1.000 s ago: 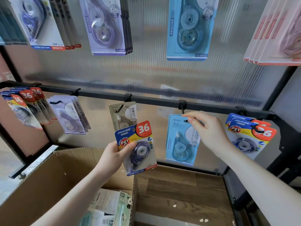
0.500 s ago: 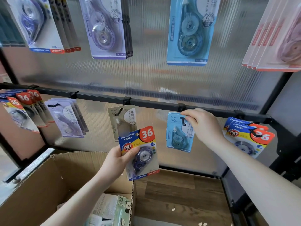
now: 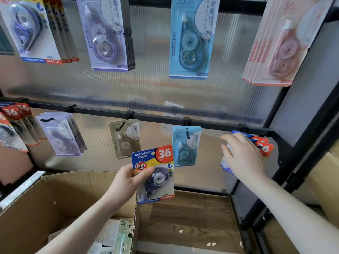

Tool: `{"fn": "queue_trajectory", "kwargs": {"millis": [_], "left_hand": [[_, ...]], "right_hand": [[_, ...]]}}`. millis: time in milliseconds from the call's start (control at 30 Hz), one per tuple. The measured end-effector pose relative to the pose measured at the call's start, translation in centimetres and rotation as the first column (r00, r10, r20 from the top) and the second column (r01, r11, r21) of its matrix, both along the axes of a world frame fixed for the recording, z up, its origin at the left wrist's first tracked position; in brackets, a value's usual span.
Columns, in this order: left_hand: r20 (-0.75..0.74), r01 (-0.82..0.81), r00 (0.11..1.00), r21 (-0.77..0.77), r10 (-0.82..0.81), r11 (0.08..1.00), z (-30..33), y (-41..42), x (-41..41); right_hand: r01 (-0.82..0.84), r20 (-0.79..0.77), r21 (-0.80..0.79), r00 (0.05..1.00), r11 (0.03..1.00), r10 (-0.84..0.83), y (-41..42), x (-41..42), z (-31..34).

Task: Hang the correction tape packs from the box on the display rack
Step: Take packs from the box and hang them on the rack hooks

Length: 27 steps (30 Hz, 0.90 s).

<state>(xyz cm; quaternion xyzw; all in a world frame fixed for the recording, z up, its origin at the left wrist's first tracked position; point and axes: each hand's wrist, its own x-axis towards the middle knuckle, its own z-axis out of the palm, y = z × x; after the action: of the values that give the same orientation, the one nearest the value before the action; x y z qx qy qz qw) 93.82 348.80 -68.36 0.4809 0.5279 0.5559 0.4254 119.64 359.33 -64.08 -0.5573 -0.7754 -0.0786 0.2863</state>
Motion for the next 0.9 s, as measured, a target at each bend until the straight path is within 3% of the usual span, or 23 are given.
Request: {"fn": "queue_trajectory", "kwargs": {"millis": [300,467,700,900], "left_hand": [[0.039,0.157,0.987,-0.026,-0.156,0.987,0.6,1.8,5.9],[0.04,0.258,0.965,-0.005,-0.258,0.966,1.2,3.5,10.2],[-0.094,0.372,0.923,-0.02,-0.372,0.928,1.5,6.0,15.3],[-0.125,0.415,0.902,-0.015,-0.413,0.91,1.4,8.2,18.1]], "right_hand": [[0.175,0.016,-0.024,0.985,0.984,-0.174,-3.3,6.2,-2.0],[0.295,0.098,-0.077,0.953,0.952,-0.287,-4.6,9.3,-3.0],[0.368,0.09,-0.121,0.929,0.922,-0.359,-4.7,12.1,-3.9],[0.365,0.088,-0.124,0.93,0.923,-0.356,-4.5,12.7,-4.9]]}}
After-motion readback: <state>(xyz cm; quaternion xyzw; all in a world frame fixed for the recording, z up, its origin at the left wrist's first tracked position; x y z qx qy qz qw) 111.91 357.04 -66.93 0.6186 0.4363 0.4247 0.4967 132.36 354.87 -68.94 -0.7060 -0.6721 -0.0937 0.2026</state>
